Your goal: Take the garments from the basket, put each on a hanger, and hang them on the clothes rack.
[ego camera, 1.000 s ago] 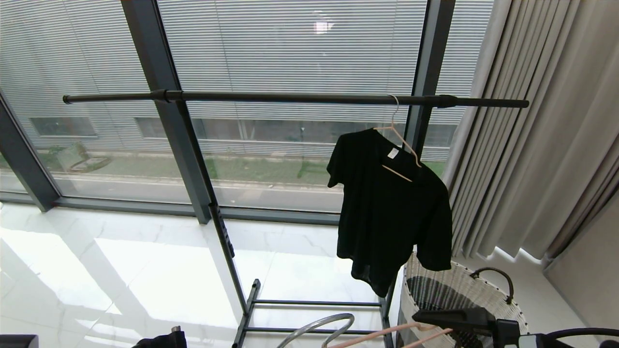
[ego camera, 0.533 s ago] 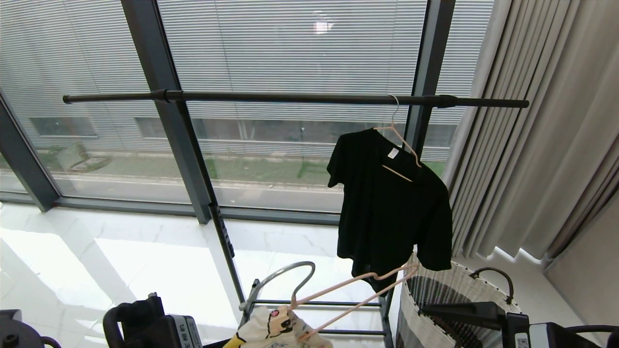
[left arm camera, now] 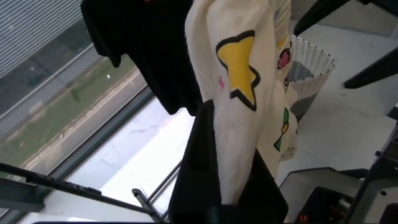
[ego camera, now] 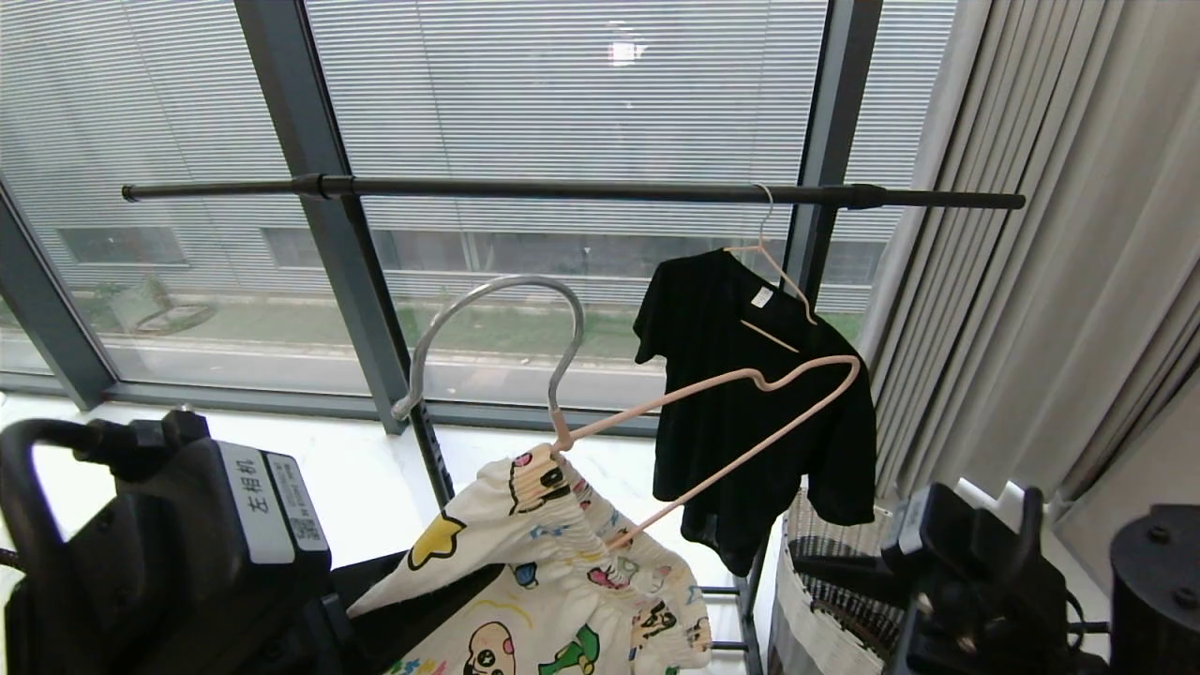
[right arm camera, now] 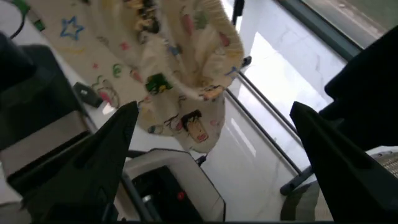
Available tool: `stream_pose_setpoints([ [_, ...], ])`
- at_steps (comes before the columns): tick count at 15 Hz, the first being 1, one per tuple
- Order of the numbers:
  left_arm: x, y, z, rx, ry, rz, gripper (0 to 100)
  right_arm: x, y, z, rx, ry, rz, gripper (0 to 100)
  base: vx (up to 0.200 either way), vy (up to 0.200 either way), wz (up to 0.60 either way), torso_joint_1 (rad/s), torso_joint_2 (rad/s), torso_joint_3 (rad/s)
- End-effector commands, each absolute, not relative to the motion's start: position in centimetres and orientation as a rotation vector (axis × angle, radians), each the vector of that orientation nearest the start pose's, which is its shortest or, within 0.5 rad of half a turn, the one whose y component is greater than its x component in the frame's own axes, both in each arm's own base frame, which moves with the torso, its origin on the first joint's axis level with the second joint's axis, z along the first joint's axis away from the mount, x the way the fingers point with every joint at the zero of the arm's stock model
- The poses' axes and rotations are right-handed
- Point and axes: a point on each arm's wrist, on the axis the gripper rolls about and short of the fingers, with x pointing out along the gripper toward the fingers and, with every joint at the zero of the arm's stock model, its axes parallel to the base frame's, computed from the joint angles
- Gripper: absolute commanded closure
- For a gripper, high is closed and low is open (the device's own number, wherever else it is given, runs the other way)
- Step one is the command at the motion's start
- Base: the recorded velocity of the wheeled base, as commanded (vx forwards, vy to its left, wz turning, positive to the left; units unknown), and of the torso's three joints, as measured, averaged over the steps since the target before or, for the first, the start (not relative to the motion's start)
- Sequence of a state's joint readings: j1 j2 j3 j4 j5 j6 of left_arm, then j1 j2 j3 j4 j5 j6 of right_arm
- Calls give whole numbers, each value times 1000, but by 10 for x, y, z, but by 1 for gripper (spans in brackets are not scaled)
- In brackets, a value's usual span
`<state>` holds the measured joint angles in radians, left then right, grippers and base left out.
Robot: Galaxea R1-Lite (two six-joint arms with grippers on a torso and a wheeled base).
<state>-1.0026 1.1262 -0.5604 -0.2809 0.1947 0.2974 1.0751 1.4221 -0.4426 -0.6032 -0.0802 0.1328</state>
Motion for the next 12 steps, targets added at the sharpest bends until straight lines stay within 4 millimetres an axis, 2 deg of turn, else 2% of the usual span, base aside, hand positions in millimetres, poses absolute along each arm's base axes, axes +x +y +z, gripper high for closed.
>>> stream_pose_setpoints([
  [1, 89, -132, 218, 435, 105, -837, 100, 130, 196, 139, -88, 443, 856, 0, 0, 0, 0, 0, 0, 0],
  [6, 89, -133, 219, 433, 102, -843, 100, 133, 203, 134, -76, 464, 851, 0, 0, 0, 0, 0, 0, 0],
  [9, 92, -138, 217, 439, 116, -841, 100, 117, 217, 133, -99, 466, 935, 0, 0, 0, 0, 0, 0, 0],
  [12, 92, -139, 219, 429, 117, -842, 100, 114, 229, 128, -126, 475, 946, 0, 0, 0, 0, 0, 0, 0],
])
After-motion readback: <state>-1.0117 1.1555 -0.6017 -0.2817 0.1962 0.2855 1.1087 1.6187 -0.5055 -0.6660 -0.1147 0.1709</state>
